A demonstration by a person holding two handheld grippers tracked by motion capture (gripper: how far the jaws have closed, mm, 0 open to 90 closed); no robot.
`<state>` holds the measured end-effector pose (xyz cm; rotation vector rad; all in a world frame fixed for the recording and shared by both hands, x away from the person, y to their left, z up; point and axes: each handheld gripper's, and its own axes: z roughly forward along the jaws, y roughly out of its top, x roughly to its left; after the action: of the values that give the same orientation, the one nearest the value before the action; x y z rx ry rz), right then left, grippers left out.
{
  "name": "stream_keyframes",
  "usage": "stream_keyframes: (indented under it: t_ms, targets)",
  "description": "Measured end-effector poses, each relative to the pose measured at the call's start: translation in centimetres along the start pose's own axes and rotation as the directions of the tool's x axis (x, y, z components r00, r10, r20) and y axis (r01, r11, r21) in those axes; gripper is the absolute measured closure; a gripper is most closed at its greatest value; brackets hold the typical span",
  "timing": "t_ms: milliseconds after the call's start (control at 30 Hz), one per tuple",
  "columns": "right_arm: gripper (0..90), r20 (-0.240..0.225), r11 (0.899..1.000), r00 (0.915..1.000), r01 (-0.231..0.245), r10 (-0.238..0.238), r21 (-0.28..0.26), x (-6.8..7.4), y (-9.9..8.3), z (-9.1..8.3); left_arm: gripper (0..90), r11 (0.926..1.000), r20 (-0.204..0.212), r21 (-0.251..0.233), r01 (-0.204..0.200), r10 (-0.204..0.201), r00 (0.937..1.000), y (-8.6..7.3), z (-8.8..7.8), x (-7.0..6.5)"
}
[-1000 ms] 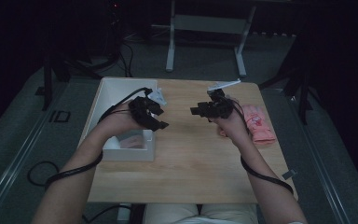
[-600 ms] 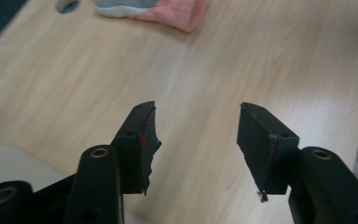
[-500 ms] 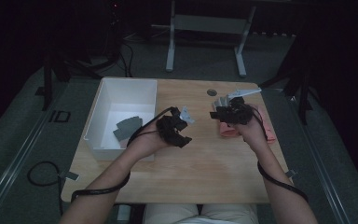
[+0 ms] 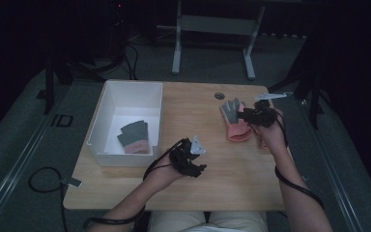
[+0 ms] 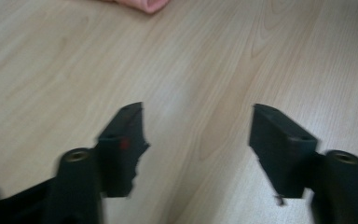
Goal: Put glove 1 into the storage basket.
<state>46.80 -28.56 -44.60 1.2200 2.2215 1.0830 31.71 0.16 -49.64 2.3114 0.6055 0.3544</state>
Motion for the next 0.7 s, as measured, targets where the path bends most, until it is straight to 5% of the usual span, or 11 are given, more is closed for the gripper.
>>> stream_keyframes:
  t_ms: [267, 433, 533, 567, 700]
  targets:
    - [61.0, 0.055, 0.995, 0.9978, 0.030, -0.035, 0.093, -1.9, -0.4, 3.8, 13.9, 0.9975, -0.019, -0.018, 0.068, -0.068, 0.9975, -3.2, 1.3, -1.1]
    - [63.0, 0.072, 0.992, 0.9968, 0.025, -0.034, 0.127, -2.3, -0.2, 6.2, 0.2, 0.9968, -0.073, -0.024, 0.076, -0.078, 0.9943, -4.6, 2.1, -1.9]
    - [63.2, 0.074, 0.990, 0.9967, 0.022, -0.033, 0.143, -2.4, -0.2, 7.2, 0.2, 0.9938, -0.109, -0.063, 0.091, -0.098, 0.9892, -5.2, 2.0, -2.2]
    - [63.3, 0.079, 0.987, 0.9961, 0.026, -0.039, 0.161, -2.4, -0.3, 8.0, 0.1, 0.9892, -0.149, -0.108, 0.099, -0.114, 0.9822, -5.6, 1.8, -2.4]
    - [63.8, 0.106, 0.976, 0.9919, 0.047, -0.070, 0.210, -2.2, -0.7, 9.5, 0.2, 0.9862, -0.154, -0.127, 0.106, -0.125, 0.9802, -6.1, 1.6, -2.5]
